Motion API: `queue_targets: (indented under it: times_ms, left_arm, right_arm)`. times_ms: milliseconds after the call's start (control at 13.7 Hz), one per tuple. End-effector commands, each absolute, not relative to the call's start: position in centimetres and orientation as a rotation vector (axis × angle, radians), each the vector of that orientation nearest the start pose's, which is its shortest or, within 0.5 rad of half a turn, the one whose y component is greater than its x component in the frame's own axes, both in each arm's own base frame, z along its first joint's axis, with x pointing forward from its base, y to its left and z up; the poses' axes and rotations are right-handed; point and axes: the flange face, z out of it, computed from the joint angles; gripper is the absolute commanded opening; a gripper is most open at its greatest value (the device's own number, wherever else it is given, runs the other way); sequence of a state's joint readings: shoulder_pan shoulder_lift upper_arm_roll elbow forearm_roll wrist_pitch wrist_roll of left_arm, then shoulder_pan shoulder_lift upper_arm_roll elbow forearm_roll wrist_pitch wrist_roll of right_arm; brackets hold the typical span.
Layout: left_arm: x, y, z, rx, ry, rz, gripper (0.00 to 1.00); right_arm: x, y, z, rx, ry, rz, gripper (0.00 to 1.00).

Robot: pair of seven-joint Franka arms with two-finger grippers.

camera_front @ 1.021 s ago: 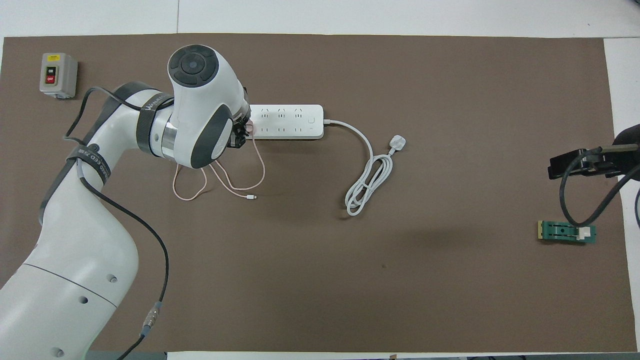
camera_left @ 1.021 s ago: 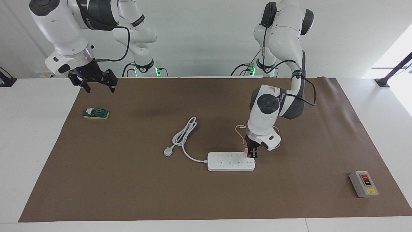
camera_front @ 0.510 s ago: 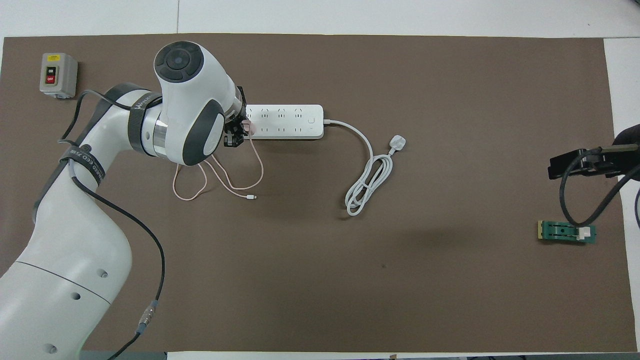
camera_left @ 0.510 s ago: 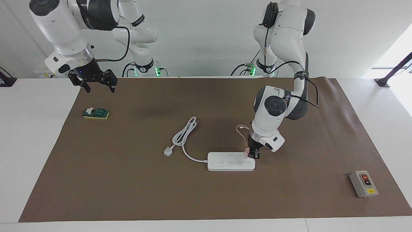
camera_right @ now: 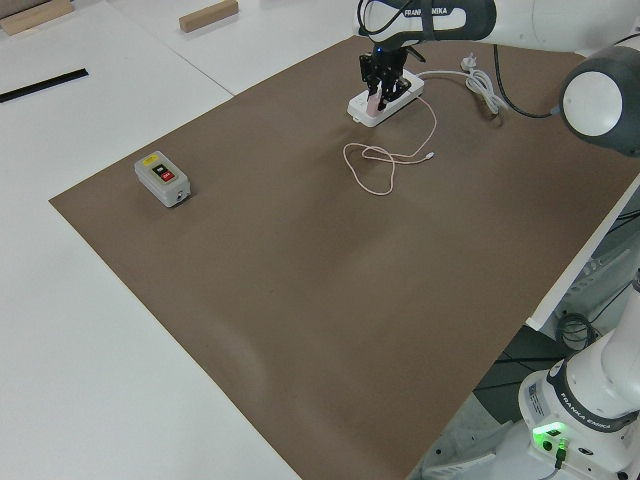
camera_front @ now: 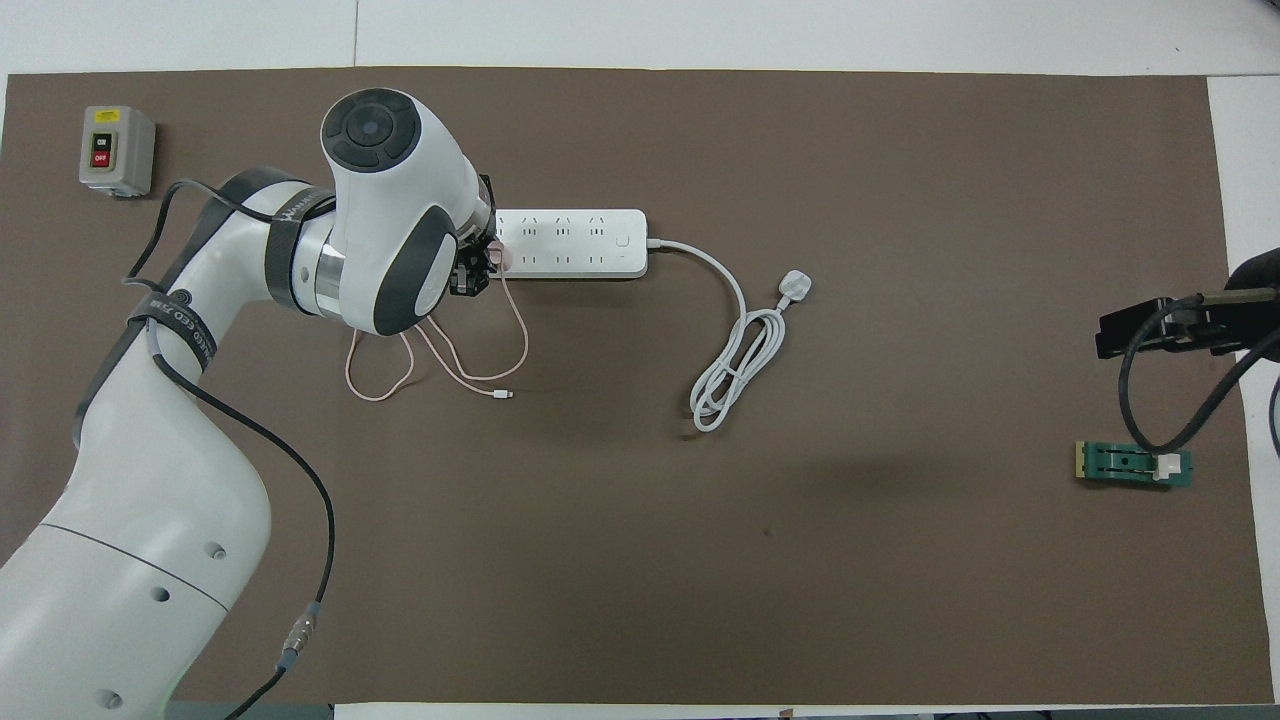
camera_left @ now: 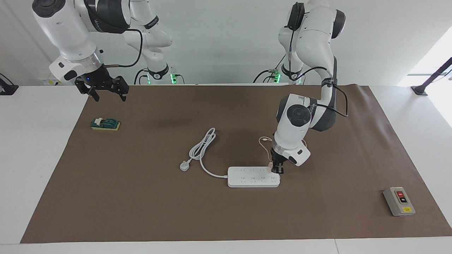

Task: Plug charger into power strip
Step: 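Push the charger into the socket and open the left gripper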

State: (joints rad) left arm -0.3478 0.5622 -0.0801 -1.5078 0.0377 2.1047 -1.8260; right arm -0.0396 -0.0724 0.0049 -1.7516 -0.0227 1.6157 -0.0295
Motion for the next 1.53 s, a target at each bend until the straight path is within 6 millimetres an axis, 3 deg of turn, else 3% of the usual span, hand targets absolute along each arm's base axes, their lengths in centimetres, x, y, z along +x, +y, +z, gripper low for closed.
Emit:
queue_targets:
  times_ms: [0,438,729,875,1312,1458]
  left_arm:
    - [63.0,-28.8,30.6,-2.433,-1.950,0.006,0.00]
    - [62.0,-30.5,30.5,-2.455,-1.881,-0.034,0.00]
    - [62.5,-29.8,30.3,-2.458,-1.901,-0.040,0.00]
    - [63.4,-28.3,30.2,-2.446,-1.935,-0.036,0.00]
    - [63.5,-28.1,30.3,-2.449,-1.923,-0.029,0.00]
    - [63.6,-27.7,31.3,-2.452,-1.930,-0.035,0.59]
  right_arm:
    - [52.6,-2.4,58.7,-3.159,0.032,0.103,1.00]
    - [52.5,-1.9,58.7,-3.161,0.015,0.110,1.00]
    - [52.6,-1.5,58.7,-3.162,0.003,0.108,1.00]
    - [52.6,-1.5,58.7,-3.161,-0.002,0.110,1.00]
    - [52.4,-1.7,58.7,-3.160,0.003,0.125,1.00]
    - [52.4,-1.6,58.7,-3.160,0.001,0.125,1.00]
